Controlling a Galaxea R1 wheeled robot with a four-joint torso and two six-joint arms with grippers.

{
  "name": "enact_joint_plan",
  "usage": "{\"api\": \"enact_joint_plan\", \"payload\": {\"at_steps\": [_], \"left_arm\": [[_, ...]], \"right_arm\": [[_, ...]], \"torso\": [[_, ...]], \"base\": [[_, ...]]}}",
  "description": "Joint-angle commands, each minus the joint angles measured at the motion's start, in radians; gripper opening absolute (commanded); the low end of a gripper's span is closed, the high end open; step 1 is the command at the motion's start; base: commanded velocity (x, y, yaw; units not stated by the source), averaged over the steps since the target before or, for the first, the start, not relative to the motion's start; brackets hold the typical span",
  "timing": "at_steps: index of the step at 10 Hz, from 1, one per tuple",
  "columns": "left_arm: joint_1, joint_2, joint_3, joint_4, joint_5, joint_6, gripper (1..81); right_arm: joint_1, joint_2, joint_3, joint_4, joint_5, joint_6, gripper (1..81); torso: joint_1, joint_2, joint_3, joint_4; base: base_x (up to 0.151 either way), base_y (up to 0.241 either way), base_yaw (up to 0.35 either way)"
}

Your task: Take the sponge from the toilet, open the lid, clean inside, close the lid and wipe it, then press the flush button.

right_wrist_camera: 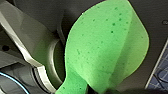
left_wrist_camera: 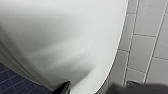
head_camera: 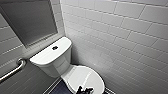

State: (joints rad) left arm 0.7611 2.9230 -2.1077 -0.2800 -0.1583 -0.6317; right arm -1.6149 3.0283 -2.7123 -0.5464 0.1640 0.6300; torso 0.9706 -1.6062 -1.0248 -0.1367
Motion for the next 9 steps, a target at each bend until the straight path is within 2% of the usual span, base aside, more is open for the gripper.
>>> {"api": "enact_joint_plan", "payload": {"at_steps": [1,3,5,9], "left_arm": [[-0.075,-0.014,0.070,0.019,0.062,0.009,81.1],[-0.064,-0.050,0.132,0.021,0.062,0.012,81.1],[-0.062,-0.050,0.129,0.024,0.063,0.012,81.1],[-0.067,0.050,-0.037,0.041,0.068,0.010,81.1]], "right_arm": [[0.005,0.002,-0.001,0.000,-0.043,0.002,1.0],[0.011,0.010,-0.003,-0.003,-0.049,0.002,1.0],[0.016,0.013,-0.001,-0.006,-0.055,0.002,1.0],[0.012,0.013,-0.004,-0.004,-0.060,0.002,1.0]], "torso": [[0.000,0.000,0.000,0.000],[0.000,0.000,0.000,0.000],[0.000,0.000,0.000,0.000],[0.000,0.000,0.000,0.000]], "base": [[0.000,0.000,0.000],[0.000,0.000,0.000],[0.000,0.000,0.000],[0.000,0.000,0.000]]}}
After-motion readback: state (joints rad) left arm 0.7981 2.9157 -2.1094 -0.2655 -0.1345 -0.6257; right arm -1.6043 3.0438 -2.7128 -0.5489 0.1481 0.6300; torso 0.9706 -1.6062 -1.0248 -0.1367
